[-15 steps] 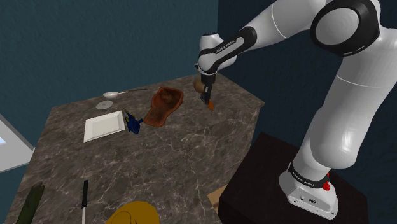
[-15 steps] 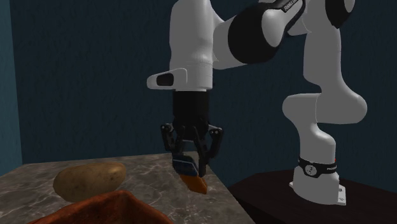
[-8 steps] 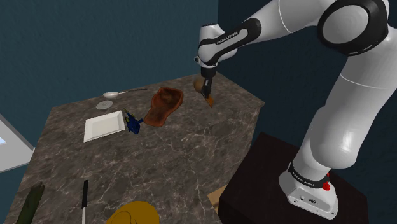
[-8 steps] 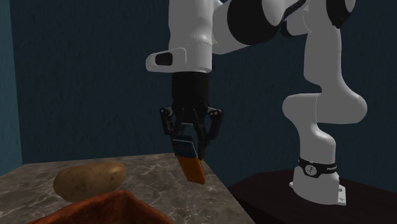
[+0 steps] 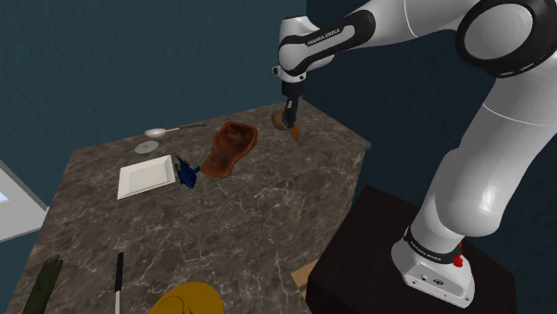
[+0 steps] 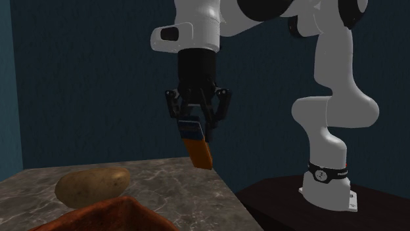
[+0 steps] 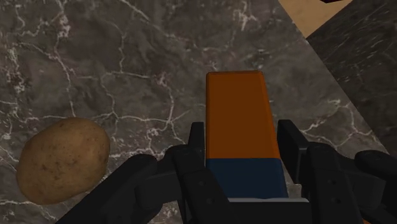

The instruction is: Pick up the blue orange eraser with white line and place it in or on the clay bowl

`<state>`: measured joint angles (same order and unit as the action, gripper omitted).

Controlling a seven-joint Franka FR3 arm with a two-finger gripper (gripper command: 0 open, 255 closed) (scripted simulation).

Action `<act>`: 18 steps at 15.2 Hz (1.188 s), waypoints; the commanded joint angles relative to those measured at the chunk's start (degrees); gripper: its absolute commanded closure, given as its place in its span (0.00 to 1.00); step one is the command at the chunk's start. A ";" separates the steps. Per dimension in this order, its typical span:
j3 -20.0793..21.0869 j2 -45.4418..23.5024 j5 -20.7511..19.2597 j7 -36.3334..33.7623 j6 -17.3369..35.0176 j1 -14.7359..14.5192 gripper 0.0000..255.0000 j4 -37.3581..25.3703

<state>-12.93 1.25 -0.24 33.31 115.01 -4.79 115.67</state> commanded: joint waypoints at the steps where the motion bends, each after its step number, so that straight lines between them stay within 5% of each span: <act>1: -0.02 0.29 -0.06 0.02 -1.28 0.03 1.00 -0.98; 8: 1.59 -6.08 1.29 -2.74 -4.45 -1.58 1.00 -10.39; 18: 4.62 -26.29 3.80 -8.99 -12.61 -4.43 1.00 -38.60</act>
<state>-8.53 -22.53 3.32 24.82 103.26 -9.09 80.43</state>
